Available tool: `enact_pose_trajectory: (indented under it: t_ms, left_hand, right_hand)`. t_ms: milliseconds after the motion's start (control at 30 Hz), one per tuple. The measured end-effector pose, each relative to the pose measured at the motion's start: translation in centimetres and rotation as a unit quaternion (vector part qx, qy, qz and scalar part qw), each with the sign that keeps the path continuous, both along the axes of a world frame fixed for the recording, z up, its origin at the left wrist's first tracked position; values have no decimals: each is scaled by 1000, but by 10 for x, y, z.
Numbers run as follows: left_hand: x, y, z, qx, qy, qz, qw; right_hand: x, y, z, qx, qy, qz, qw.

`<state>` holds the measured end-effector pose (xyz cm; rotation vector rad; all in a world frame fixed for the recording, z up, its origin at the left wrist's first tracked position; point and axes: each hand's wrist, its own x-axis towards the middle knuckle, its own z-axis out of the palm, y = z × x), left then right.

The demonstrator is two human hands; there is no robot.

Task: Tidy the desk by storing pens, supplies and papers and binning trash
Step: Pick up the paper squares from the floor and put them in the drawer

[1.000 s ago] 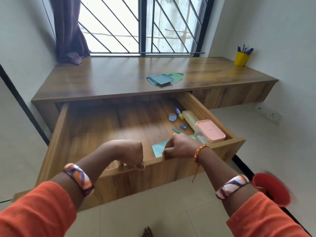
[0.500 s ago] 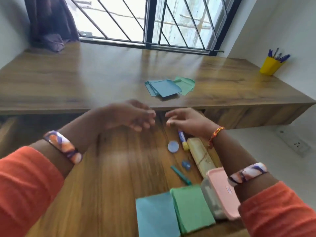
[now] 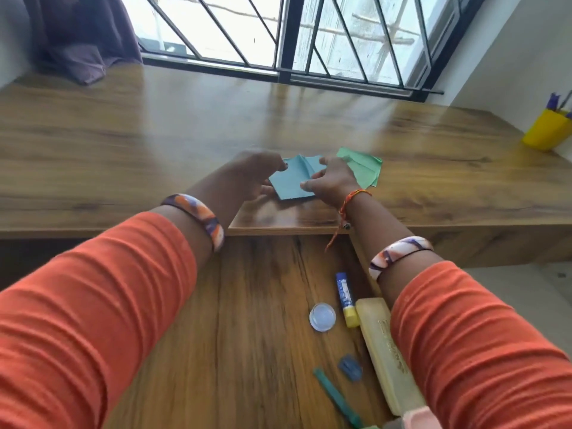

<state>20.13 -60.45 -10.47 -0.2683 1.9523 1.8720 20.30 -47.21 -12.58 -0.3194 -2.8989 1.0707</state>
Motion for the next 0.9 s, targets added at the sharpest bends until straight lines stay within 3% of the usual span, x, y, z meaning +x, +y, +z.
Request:
enact_pose_trajectory:
  t_ms: [267,333,433,567,667,767,900]
  left_hand:
    - [37,1,0,84,-43,56,994]
    - [55,-5,2,100,-20,58,993]
    - [90,-19,6,110,33,51,992]
    - [140,-17,-2,119,63,76,988]
    - [176,-2,-10,121,61,159,978]
    - [207,7,-18,135,51,161,976]
    - [241,8,-27,17,15,113,993]
  right_hand:
    - [39,7,3,-225,-75,43,970]
    - [55,12,5,-264,-26,32,964]
    - [80,24,11,-228,88,22,969]
    - [133,14,16,-405,-4,160,900]
    - [167,9,7,-389,-55,210,895]
    - [195,20,4,-378,-66,193,903]
    - [230,32,-3,-303,-114,216,921]
